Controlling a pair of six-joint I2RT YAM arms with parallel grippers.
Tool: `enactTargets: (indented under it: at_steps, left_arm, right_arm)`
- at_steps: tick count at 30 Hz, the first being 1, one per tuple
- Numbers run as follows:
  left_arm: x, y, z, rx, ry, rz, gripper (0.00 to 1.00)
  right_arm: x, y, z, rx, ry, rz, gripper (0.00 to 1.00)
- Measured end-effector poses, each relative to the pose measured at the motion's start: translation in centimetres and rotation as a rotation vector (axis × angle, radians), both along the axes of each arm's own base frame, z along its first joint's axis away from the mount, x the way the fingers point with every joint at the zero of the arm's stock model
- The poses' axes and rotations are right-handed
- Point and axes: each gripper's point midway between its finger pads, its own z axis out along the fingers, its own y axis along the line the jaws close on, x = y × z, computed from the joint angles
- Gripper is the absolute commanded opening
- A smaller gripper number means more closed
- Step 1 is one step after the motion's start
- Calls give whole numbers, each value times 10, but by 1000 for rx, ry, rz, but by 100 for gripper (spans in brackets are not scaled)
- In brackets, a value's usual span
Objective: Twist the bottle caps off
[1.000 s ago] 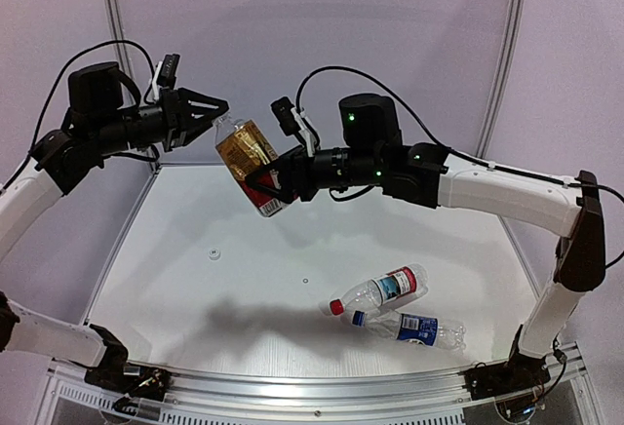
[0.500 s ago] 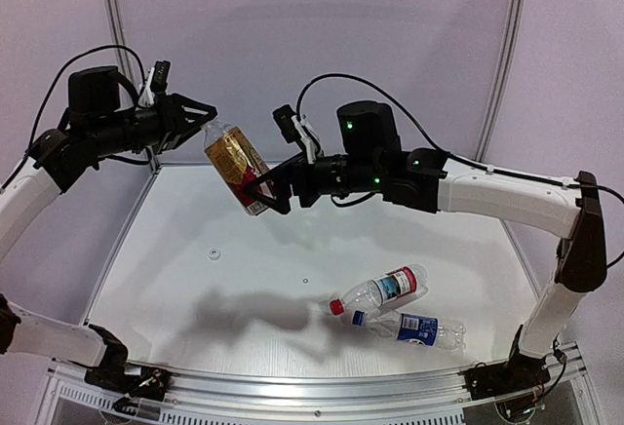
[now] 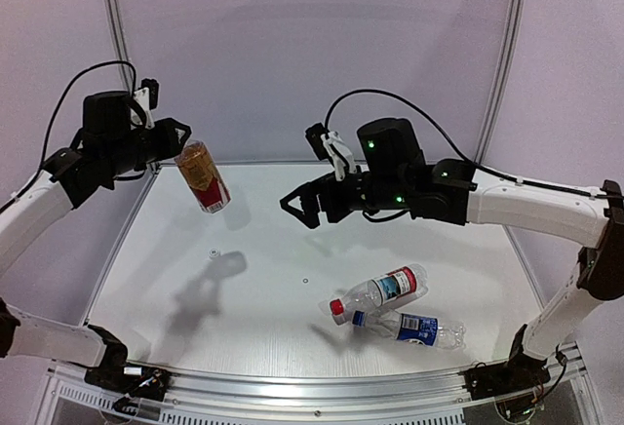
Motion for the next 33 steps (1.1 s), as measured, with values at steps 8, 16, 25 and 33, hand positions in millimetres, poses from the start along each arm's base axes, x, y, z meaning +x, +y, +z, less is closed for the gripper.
enactTargets:
  at_steps: [8,16,25,33]
  left_arm:
    - [52,31,-62,269,-52,198,0]
    - [88,37,-112,334,-54,249,1]
    - [105,40,-126,292,-85,281,9]
    - [103,39,-154,297,-33,272,36]
  right_arm:
    - [11,-49,-36,-144,15,-200,99]
    - [12,-70,-50,-183,39,-280,99]
    - [12,-83,-59,-220,40,-316,99]
    - [15,-90,-69,-237,50,-332,99]
